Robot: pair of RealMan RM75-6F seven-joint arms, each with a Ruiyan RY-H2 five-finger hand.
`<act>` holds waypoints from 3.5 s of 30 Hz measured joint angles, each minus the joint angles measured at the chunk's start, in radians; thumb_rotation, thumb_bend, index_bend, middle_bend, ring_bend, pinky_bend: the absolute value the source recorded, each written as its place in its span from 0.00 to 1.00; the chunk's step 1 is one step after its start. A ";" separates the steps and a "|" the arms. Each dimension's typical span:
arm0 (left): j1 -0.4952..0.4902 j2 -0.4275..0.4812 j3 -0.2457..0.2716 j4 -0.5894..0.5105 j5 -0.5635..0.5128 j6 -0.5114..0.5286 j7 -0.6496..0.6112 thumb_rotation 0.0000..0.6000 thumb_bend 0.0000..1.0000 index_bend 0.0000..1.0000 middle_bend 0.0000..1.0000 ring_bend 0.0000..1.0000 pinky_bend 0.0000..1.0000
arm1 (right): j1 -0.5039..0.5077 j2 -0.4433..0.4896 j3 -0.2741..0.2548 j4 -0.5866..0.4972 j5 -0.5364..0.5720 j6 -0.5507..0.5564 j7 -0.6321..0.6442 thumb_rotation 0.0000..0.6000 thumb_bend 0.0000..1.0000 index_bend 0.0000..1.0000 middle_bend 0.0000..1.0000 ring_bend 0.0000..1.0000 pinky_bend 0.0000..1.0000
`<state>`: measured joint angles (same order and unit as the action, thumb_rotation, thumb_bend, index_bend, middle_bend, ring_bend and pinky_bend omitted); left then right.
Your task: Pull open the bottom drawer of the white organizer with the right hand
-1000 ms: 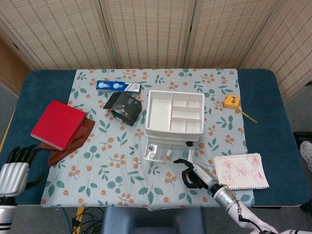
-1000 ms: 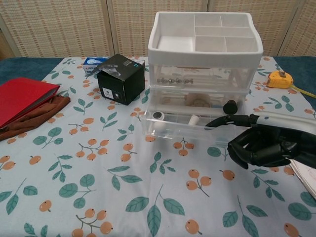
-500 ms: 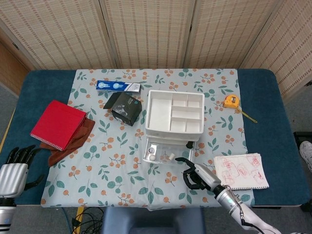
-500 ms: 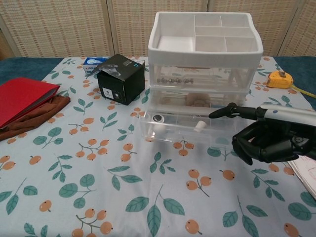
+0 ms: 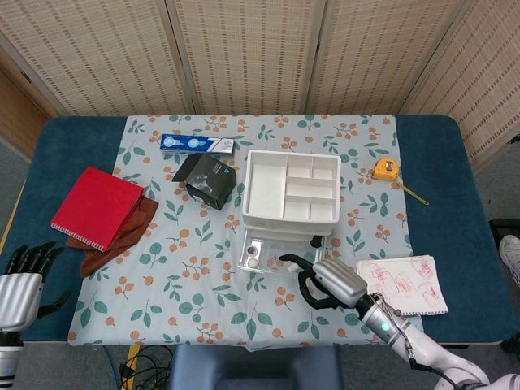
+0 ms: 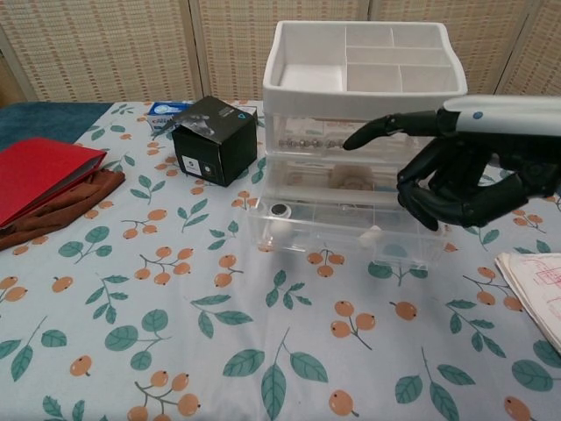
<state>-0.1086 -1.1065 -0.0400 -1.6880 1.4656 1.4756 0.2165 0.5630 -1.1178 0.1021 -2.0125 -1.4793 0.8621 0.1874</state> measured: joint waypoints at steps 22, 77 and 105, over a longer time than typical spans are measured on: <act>0.020 0.003 0.001 0.016 -0.005 0.017 -0.025 1.00 0.21 0.18 0.15 0.14 0.09 | 0.340 -0.037 0.046 0.182 0.099 -0.192 -0.740 1.00 0.28 0.29 0.77 0.97 1.00; 0.023 -0.006 -0.004 0.034 -0.025 -0.006 -0.048 1.00 0.21 0.18 0.15 0.14 0.09 | 0.387 -0.193 -0.102 0.448 -0.154 -0.137 -0.686 1.00 0.11 0.38 0.82 0.99 1.00; 0.022 -0.003 -0.005 0.036 -0.030 -0.013 -0.054 1.00 0.21 0.18 0.15 0.14 0.09 | 0.395 -0.247 -0.113 0.521 -0.198 -0.101 -0.622 1.00 0.24 0.43 0.83 1.00 1.00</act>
<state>-0.0870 -1.1090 -0.0454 -1.6521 1.4354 1.4628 0.1628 0.9582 -1.3650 -0.0111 -1.4913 -1.6777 0.7614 -0.4349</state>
